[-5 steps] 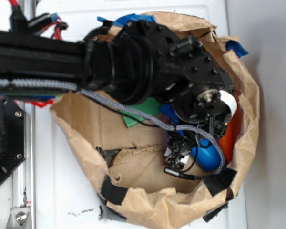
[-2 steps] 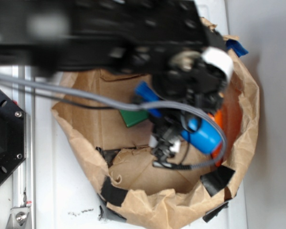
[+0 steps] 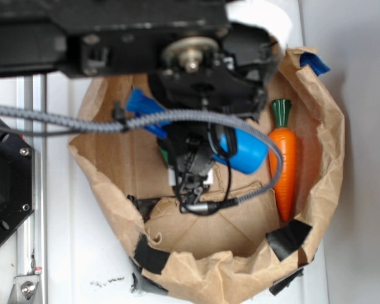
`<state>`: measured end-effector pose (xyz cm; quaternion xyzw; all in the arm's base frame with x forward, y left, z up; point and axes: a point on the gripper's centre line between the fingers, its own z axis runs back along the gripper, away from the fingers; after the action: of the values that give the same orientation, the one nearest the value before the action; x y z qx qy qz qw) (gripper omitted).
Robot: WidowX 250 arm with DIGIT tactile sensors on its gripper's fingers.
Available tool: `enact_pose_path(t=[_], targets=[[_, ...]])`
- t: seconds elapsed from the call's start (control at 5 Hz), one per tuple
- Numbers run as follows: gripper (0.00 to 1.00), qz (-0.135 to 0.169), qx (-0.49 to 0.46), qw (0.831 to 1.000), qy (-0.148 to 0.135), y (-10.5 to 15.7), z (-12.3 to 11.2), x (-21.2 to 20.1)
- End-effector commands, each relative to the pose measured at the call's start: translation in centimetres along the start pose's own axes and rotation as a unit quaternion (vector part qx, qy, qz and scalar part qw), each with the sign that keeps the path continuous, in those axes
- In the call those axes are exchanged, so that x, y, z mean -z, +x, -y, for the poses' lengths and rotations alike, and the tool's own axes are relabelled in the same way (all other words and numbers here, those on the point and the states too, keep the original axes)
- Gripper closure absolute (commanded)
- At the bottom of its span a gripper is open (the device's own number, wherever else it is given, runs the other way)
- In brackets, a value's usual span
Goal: Grab the blue bottle.
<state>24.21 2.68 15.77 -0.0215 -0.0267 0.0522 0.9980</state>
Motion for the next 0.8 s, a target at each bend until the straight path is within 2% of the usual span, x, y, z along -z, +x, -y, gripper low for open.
enact_pose_path(t=[0.0, 0.6], targets=[[1.00, 0.105, -0.109, 0.988, -0.015, -0.07, 1.86, -3.52], [1.00, 0.108, -0.112, 0.988, 0.003, 0.01, 1.52, -2.63]])
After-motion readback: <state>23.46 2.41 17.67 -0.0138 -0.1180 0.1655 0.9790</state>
